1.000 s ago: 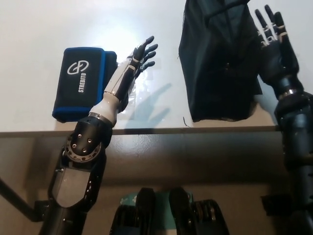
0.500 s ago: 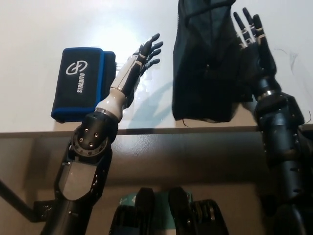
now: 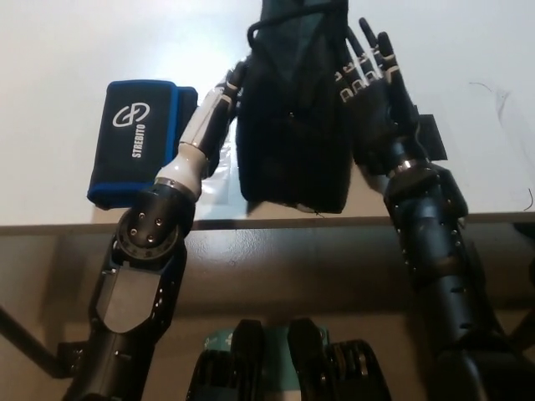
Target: Use both hands to pick up the lunch bag on the right hand side and smoothly move it near the note book on the left hand side
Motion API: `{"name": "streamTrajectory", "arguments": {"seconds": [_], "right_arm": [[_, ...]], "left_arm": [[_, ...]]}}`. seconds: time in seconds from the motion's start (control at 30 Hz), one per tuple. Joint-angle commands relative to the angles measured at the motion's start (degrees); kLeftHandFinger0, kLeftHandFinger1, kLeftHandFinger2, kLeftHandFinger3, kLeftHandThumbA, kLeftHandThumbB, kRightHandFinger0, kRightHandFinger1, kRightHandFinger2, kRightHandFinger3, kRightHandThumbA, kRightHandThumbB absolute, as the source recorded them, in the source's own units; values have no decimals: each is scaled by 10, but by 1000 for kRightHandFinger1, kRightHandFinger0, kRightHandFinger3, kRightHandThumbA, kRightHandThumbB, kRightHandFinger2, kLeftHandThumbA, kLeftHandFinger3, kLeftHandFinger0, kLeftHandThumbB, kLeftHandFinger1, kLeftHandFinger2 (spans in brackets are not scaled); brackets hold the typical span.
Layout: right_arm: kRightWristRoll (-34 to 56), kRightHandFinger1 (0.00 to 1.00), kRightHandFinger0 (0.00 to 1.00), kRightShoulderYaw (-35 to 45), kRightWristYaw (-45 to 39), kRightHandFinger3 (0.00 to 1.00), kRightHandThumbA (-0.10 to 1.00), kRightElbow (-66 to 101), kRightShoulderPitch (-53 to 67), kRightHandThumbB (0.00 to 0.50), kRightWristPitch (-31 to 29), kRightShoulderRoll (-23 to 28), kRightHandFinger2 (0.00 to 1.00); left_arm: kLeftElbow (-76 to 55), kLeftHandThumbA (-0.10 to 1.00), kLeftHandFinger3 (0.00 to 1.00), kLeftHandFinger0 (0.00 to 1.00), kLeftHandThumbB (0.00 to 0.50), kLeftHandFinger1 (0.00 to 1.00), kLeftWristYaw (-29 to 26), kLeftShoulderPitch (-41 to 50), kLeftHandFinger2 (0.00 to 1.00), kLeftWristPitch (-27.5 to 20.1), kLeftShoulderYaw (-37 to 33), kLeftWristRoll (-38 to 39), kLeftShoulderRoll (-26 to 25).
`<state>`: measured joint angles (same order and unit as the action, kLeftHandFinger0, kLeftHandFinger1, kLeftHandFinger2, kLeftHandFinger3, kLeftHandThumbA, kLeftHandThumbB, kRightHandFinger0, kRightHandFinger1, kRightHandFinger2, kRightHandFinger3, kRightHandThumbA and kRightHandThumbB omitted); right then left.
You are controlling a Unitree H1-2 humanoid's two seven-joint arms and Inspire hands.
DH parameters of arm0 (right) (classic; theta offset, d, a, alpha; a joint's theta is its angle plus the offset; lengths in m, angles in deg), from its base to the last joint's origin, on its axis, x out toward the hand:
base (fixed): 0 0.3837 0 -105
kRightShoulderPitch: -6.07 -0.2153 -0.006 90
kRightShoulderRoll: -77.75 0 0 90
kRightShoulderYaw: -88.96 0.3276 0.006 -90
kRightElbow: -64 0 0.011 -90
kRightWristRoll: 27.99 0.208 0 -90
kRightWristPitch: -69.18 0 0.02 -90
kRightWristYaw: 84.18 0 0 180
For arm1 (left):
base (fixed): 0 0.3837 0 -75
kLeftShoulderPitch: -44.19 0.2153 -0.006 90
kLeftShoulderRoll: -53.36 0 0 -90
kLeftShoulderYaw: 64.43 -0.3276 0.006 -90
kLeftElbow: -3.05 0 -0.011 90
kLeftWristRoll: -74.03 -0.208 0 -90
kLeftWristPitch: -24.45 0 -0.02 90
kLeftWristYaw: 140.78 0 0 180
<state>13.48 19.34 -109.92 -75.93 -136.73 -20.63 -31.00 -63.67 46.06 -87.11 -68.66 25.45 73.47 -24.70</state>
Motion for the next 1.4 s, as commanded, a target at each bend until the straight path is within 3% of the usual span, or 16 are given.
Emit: {"name": "streamTrajectory", "arguments": {"seconds": [0.0, 0.07, 0.13, 0.2, 0.47, 0.7, 0.87, 1.0, 1.2, 1.37], "right_arm": [[-10, 1000, 1000, -8, -15, 1000, 1000, -6, -48, 335, -21, -19, 1000], [-8, 1000, 1000, -5, -13, 1000, 1000, -17, -56, 338, -22, -23, 1000], [-12, 1000, 1000, -6, -8, 1000, 1000, -35, -67, 342, -31, -32, 1000], [-14, 1000, 1000, -7, -12, 1000, 1000, -50, -75, 333, -37, -36, 1000], [-22, 1000, 1000, -7, -22, 1000, 1000, -97, -101, 357, -54, -52, 1000], [-25, 1000, 1000, -3, -22, 1000, 1000, -118, -122, 368, -60, -62, 1000], [-31, 1000, 1000, -2, -23, 1000, 1000, -134, -130, 384, -73, -67, 1000], [-40, 1000, 1000, -8, -18, 1000, 1000, -121, -118, 372, -78, -64, 1000], [-144, 1000, 1000, -63, 56, 1000, 1000, -43, -76, 386, -173, -33, 1000], [-162, 1000, 1000, -74, 60, 1000, 1000, 87, -12, 404, -154, -2, 1000]], "left_arm": [[-3, 1000, 1000, 1000, 239, 1000, -22, -33, 1000, -33, 12, 2, -5], [-3, 1000, 1000, 1000, 230, 1000, -25, -33, 1000, -36, 18, 2, -7], [-6, 1000, 1000, 1000, 282, 1000, -30, -28, 1000, -45, 29, 10, -8], [-10, 1000, 1000, 1000, 297, 1000, -24, -25, 1000, -50, 36, 19, -10], [-51, 1000, 1000, 1000, 297, 1000, -38, -2, 1000, -64, 56, 14, -18], [-85, 1000, 1000, 1000, 248, 1000, -34, 6, 1000, -59, 71, 38, -20], [-103, 1000, 1000, 1000, 280, 1000, -33, 9, 1000, -55, 72, 35, -26], [-112, 1000, 1000, 1000, 265, 1000, -32, 15, 1000, -47, 68, 30, -29], [-106, 1000, 1000, 1000, 288, 1000, -17, 14, 1000, -41, 57, 18, -55], [-113, 1000, 1000, 1000, 291, 1000, -5, 26, 1000, -31, 56, 24, -81]]}}
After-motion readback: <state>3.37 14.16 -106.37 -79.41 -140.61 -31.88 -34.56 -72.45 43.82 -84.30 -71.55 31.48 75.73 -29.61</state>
